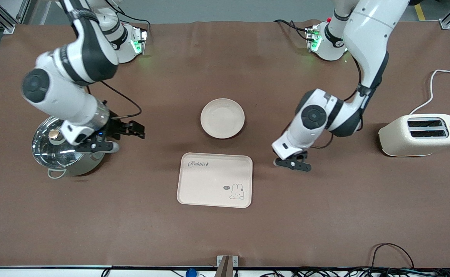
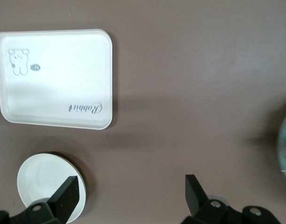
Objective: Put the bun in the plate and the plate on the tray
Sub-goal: 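Lift the bun with the left gripper and carry it over the plate, then lower the bun into the plate while the right gripper reaches the rim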
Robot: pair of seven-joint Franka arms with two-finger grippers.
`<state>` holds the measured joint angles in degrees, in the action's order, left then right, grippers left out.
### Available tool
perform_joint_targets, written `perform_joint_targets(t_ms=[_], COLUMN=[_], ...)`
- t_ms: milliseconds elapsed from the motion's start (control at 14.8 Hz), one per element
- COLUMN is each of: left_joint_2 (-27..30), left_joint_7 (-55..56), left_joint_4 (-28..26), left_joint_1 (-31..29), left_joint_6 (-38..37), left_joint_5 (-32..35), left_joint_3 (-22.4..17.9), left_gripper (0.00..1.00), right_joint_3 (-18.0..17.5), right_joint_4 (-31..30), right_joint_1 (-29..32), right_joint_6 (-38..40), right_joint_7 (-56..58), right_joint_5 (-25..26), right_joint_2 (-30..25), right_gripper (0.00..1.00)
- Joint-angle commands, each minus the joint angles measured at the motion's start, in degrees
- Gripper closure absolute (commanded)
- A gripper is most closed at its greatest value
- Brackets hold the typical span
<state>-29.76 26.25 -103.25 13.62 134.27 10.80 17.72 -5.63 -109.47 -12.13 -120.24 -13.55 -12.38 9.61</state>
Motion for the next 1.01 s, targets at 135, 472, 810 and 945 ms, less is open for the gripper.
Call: perform_joint_targets(t_ms=[135,472,810,945], left_joint_2=[-0.20,-4.24,-8.82,-8.73], left_joint_7=[23.89,38.86,43.71,43.71], left_joint_4=[3.59,3.76,4.46,4.55], left_joint_1=[2.72,10.45,12.83,12.75], left_joint_6=[-5.69,-4.03,1.61,1.61], left_joint_5=[-1.13,-1.13,-1.13,-1.05], left_joint_3=[7.67,8.21,8.12,8.12], left_gripper=[0.92,0.91,0.61,0.19], right_joint_3=[0.36,0.45,0.53,0.53], right_joint_4=[-15.83,-19.02,-22.27,-22.80], right_joint_1=[-6.31,-15.46,-19.77,-21.09], right_joint_6=[-16.23,-25.90,-33.38,-34.45], right_joint_7=[-4.46,-14.20,-17.38,-17.99], right_joint_5=[-3.00,-3.00,-3.00,-3.00], right_joint_2=[-2.49,-0.74,3.21,4.79], right_gripper=[0.00,0.00,0.00,0.00])
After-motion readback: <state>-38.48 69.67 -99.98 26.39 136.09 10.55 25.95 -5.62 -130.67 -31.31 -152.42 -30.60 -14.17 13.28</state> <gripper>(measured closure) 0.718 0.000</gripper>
